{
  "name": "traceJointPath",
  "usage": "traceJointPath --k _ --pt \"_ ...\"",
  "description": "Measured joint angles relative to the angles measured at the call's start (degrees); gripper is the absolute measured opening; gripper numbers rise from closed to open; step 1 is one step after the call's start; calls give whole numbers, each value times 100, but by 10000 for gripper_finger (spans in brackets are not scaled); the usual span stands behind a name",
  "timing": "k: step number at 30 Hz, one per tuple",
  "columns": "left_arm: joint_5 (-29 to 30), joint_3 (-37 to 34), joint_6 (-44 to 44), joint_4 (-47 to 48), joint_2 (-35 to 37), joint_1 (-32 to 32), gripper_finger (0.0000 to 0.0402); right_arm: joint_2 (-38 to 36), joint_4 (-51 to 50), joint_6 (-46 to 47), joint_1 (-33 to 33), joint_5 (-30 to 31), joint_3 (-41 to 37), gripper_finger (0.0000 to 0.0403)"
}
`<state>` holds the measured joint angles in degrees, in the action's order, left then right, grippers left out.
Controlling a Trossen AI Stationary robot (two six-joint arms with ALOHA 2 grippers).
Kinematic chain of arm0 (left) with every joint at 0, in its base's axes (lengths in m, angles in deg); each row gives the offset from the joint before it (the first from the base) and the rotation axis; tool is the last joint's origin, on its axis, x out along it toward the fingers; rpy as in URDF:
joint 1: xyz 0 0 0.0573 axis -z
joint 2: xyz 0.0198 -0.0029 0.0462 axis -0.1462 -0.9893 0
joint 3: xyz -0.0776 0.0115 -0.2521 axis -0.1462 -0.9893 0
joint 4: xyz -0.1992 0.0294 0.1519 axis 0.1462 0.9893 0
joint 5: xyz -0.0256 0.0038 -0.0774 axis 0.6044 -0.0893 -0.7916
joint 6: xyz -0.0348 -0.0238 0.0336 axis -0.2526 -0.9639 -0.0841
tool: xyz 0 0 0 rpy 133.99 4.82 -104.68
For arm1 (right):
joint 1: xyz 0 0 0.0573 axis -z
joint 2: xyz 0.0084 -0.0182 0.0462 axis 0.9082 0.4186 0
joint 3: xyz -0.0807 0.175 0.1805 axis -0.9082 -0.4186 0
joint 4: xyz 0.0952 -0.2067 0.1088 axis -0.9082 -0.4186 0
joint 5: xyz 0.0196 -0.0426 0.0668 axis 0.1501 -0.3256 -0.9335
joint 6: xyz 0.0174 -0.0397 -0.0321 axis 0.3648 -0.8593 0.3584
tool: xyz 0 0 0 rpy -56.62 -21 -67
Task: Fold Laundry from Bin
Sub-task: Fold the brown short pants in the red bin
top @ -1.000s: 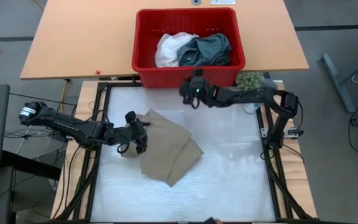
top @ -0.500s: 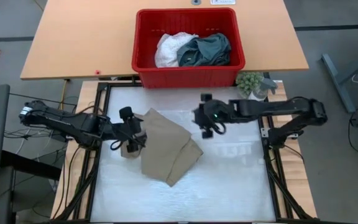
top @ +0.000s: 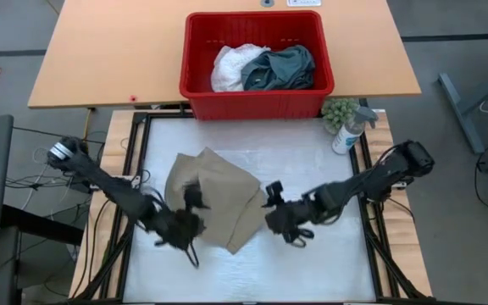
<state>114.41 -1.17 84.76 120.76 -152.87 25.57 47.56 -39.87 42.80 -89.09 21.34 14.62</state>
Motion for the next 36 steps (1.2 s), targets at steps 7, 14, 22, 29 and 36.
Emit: traceJointPath --k 7,14,22,29,36 --pt "308 1202 986 61 -2055 588 308 195 117 745 -408 11 0 220" --pt "588 2647 1395 571 -3571 619 308 200 116 1437 -708 11 0 220" --pt "570 2948 1474 444 -4013 369 308 200 115 1813 -1045 126 0 220" --pt "363 2952 1198 332 -4000 -171 291 200 105 2277 -1296 122 0 220" --pt "-443 2950 843 527 -4000 -463 172 200 96 2351 -1624 236 0 220"
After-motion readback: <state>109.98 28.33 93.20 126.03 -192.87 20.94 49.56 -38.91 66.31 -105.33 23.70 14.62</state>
